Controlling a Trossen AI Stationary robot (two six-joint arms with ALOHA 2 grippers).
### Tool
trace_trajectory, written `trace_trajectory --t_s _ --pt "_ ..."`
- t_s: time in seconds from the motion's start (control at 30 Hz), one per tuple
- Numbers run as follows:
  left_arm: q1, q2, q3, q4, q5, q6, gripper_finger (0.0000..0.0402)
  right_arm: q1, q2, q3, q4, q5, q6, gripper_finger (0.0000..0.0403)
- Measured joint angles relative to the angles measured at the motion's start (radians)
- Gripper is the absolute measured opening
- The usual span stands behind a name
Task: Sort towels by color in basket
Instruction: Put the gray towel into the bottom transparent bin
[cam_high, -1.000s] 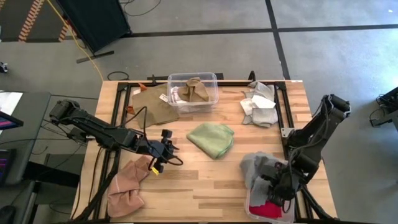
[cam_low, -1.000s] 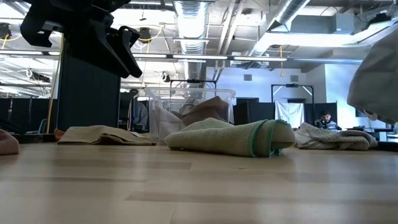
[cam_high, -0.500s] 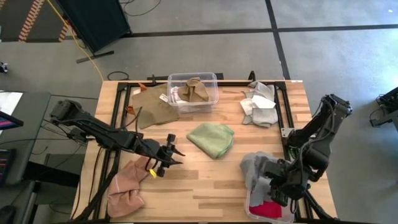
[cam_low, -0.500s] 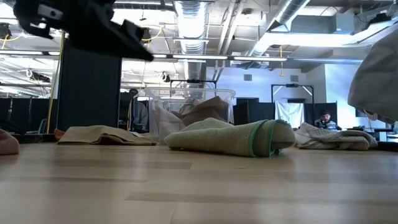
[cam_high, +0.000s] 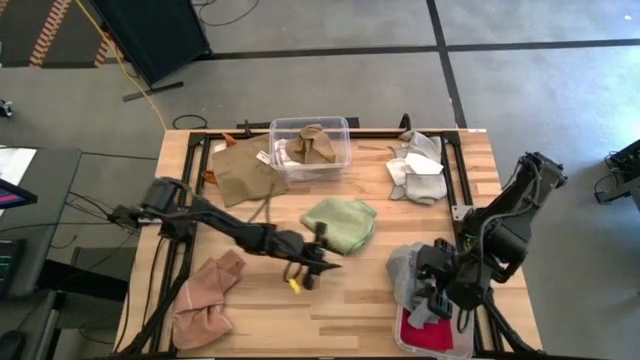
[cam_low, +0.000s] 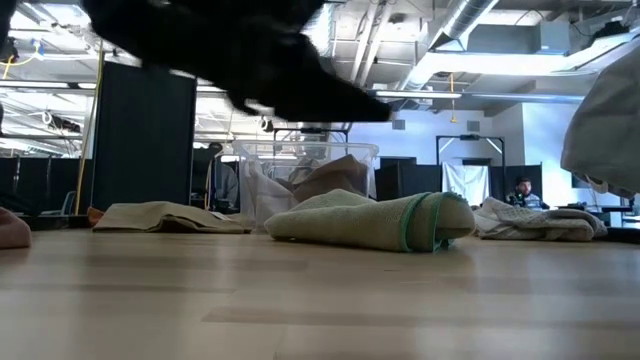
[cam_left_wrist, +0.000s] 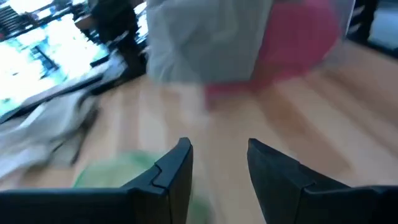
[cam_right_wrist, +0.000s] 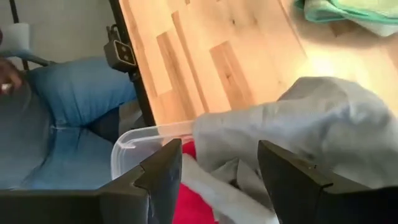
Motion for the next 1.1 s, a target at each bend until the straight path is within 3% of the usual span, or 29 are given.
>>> trace_trajectory --t_s 0.2,0.33,0.5,0.87,1.1 --pt "0.061 0.161 0.210 -0.009 0.123 -0.049 0.0199 -0.020 0.001 0.000 0.010 0.013 -0.045 0.0235" --pt "0.108 0.260 0.344 -0.042 0.279 -0.134 0.0238 -0.018 0.001 0.000 0.013 0.035 -0.070 0.0235" --pt "0.134 0.379 0.513 -0.130 0.404 -0.195 0.0253 -0.017 0.001 0.000 0.015 0.063 -0.095 0.0235" --pt "0.134 0.517 0.749 -0.245 0.385 -0.223 0.0248 -0.017 0.001 0.000 0.012 0.110 -0.129 0.0235" --pt "0.133 0.511 0.756 -0.245 0.237 -0.190 0.0194 -0.017 0.001 0.000 0.012 0.131 -0.129 0.0235"
